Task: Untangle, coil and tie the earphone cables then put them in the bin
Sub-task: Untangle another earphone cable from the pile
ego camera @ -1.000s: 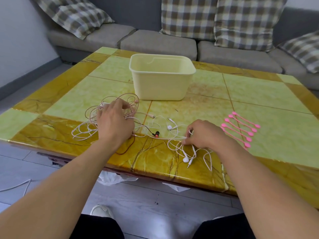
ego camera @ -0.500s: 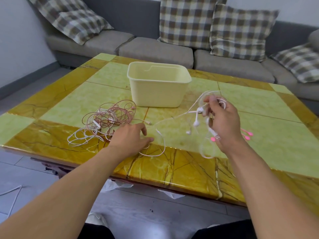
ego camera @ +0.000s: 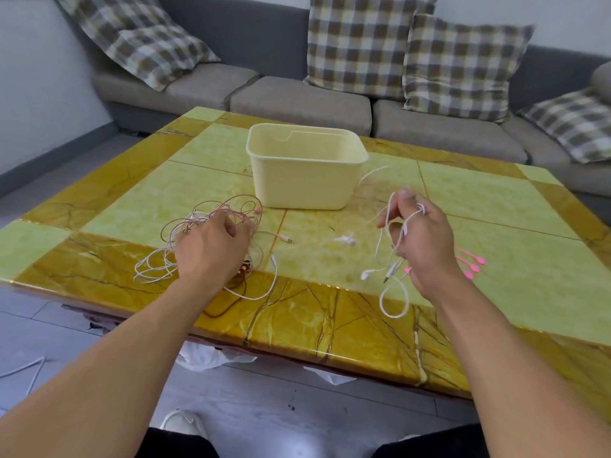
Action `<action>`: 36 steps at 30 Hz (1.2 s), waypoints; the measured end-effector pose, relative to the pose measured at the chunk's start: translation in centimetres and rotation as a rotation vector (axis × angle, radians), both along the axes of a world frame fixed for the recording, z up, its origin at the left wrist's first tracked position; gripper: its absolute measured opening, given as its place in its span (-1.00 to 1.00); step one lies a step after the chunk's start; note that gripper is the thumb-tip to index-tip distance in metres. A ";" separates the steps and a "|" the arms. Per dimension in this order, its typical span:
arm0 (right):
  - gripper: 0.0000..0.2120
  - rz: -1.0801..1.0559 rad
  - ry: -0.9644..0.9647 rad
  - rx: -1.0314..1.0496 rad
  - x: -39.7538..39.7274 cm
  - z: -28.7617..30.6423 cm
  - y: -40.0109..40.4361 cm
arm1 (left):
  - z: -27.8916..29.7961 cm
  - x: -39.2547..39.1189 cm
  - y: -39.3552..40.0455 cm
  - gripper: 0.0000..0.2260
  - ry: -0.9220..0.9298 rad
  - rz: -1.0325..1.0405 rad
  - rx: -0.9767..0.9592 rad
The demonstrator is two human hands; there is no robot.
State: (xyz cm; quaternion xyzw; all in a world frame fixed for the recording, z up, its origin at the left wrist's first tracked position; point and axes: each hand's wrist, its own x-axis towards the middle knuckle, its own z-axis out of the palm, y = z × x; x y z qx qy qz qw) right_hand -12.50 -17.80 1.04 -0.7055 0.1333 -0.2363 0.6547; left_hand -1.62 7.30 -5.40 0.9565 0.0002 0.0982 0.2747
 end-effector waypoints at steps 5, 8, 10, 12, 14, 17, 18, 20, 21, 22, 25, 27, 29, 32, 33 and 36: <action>-0.65 0.185 0.102 -0.107 0.0 -0.5 0.5 | -0.2 0.0 0.2 -0.81 -0.109 -0.024 0.127; -0.68 0.288 0.106 -0.068 -0.1 -0.3 0.7 | -0.2 -0.6 -1.0 -0.66 -0.246 -0.241 0.069; -0.67 0.348 0.100 -0.034 -0.2 -0.2 0.9 | 0.1 -1.6 -2.4 -0.61 -0.217 -0.526 -0.030; -0.67 0.408 0.086 0.014 -0.3 0.0 1.0 | 0.0 -2.9 -3.9 -0.59 -0.117 -0.756 -0.008; -0.69 0.470 0.068 0.093 -0.5 0.1 1.0 | -0.6 -3.9 -5.1 -0.56 0.027 -0.865 -0.006; -0.69 0.518 0.078 0.141 -0.6 -0.1 1.0 | -1.0 -4.5 -6.3 -0.63 0.194 -0.917 -0.148; -0.69 0.499 0.092 0.124 -0.7 -0.1 0.8 | -1.0 -4.5 -6.7 -0.73 0.198 -0.909 -0.211; -0.68 0.455 0.118 0.095 -0.6 -0.3 0.5 | -1.1 -4.3 -7.0 -0.83 0.228 -0.870 -0.271; -0.68 0.430 0.115 0.107 -0.7 -0.3 0.3 | -1.3 -4.2 -7.0 -0.79 0.268 -0.860 -0.252; -0.67 0.398 0.102 0.133 -0.8 -0.3 0.0 | -1.4 -4.1 -6.9 -0.73 0.308 -0.860 -0.206; -0.66 0.300 0.047 0.195 -1.1 -0.1 -0.8 | -2.1 -3.5 -6.3 -0.68 0.319 -0.840 -0.060; -0.65 0.274 0.036 0.190 -1.3 0.0 -1.1 | -2.2 -2.8 -5.7 -0.68 0.273 -0.765 0.014; -0.66 0.264 0.051 0.166 -1.5 0.0 -1.3 | -2.2 -2.2 -5.1 -0.80 0.242 -0.698 0.111; -0.66 0.244 0.059 0.143 -1.4 0.0 -1.2 | -2.1 -1.8 -4.3 -0.89 0.211 -0.630 0.277; -0.66 0.238 0.054 0.144 -1.3 0.0 -1.2 | -2.0 -1.7 -4.2 -0.89 0.182 -0.607 0.309; -0.66 0.220 0.042 0.154 -1.1 0.0 -1.0 | -0.8 -1.6 -4.0 -0.92 0.017 -0.444 0.161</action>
